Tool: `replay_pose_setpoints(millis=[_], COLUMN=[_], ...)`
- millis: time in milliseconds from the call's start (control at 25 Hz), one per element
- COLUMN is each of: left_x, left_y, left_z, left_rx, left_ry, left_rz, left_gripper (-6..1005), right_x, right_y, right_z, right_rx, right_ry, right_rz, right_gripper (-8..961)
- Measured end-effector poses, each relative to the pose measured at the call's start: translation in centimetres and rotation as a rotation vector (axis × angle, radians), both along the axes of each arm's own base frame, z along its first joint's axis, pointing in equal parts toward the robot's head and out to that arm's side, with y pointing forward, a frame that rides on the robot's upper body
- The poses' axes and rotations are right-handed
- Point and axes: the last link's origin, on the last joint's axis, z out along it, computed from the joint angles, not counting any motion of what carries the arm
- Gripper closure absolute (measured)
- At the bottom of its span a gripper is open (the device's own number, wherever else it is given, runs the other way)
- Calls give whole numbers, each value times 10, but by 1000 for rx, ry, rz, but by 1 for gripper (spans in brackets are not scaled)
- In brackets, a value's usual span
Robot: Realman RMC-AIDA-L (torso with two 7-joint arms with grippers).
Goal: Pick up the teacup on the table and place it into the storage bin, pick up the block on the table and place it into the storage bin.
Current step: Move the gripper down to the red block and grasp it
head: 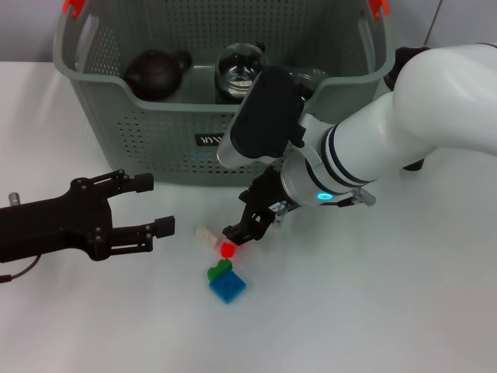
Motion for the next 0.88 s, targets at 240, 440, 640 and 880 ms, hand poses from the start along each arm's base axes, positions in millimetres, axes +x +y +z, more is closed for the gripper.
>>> replay_pose_setpoints(millis=[240,440,640,880], left_x=[1,1,1,1], left_y=[1,2,2,2], left_z=[0,0,0,0], left_rx=[1,1,2,4], left_ry=[1,1,2,3], left_rz=[-1,-3,-2,0], left_gripper=[135,135,135,135], right_x=[0,0,1,1], right_y=[-1,-2,-2,-4], right_z=[-2,-2,-3,-5], right_rx=[-4,-4,-4,-7], right_ry=[-3,-2,-4,-7], right_rz=[3,4,7,12], right_gripper=[271,271,272,272])
